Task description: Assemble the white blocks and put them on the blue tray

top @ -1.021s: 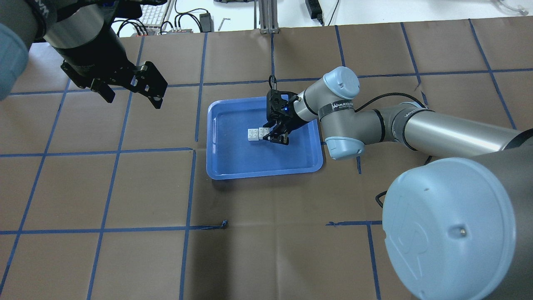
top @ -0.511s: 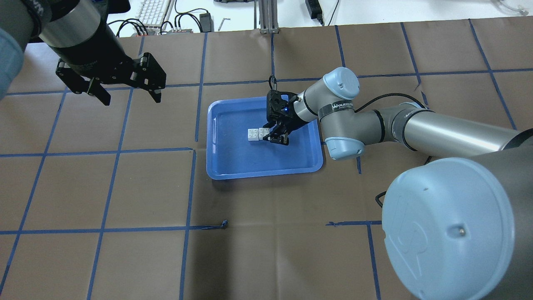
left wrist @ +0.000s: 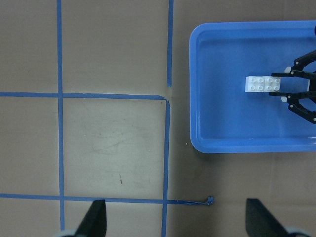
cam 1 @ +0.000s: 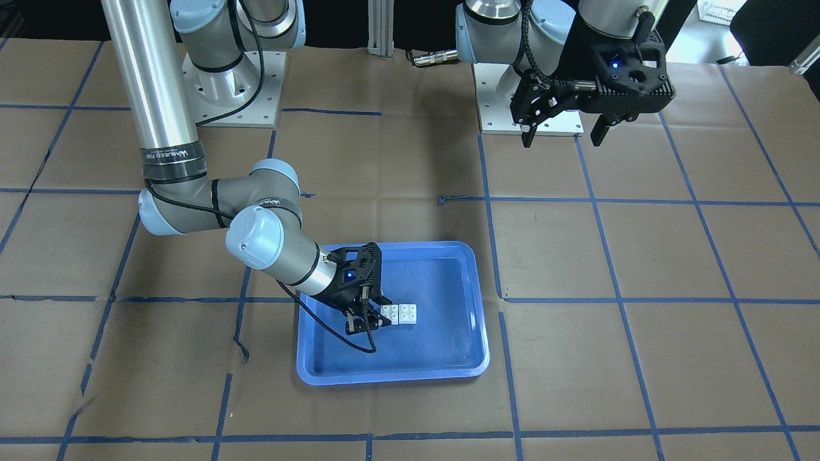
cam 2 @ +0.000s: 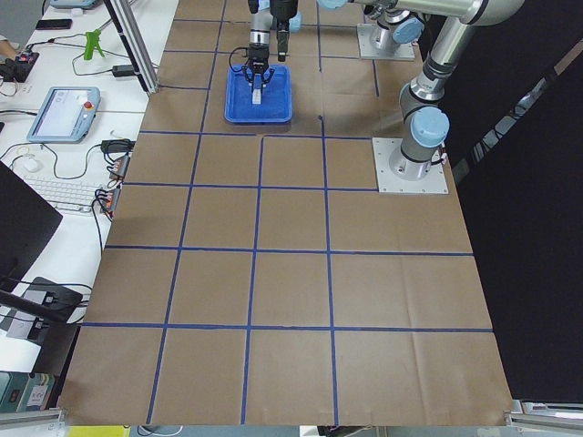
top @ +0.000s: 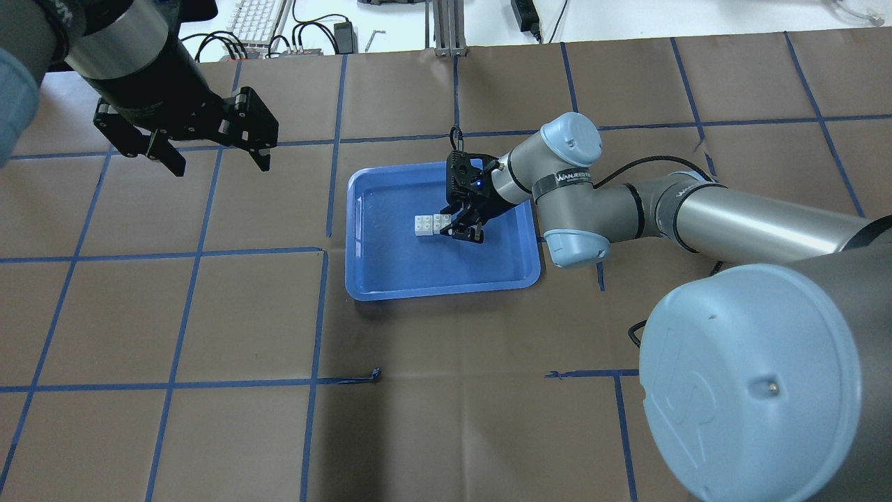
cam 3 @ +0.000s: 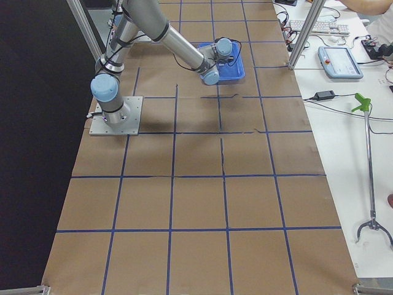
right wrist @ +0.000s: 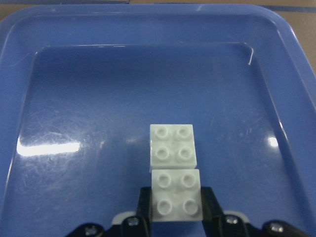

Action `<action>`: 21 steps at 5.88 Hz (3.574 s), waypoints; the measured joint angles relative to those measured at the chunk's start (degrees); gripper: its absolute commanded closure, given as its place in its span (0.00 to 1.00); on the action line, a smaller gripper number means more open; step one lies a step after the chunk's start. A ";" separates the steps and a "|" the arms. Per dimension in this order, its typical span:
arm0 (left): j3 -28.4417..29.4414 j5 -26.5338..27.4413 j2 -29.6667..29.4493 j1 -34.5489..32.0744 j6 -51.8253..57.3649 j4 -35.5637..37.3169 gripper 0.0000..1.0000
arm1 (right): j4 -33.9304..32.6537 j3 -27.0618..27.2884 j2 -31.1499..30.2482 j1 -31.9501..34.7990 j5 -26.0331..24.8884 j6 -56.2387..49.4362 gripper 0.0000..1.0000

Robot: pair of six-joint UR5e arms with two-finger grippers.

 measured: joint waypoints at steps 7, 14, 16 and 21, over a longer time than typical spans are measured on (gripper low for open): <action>-0.10 0.17 0.34 -0.01 -0.01 -0.09 0.01 | -0.10 -1.01 0.07 -0.01 0.14 0.89 0.47; -0.67 0.26 0.97 -0.01 -0.01 -0.09 0.01 | 11.03 -1.56 -7.02 -0.60 -3.72 9.64 0.00; -0.74 0.26 1.04 -0.01 0.00 -0.09 0.01 | 22.73 -1.60 -14.72 -1.64 -11.90 18.48 0.00; -0.76 0.34 1.09 -0.01 -0.01 -0.02 0.01 | 53.34 -13.44 -25.16 -4.62 -32.45 56.21 0.00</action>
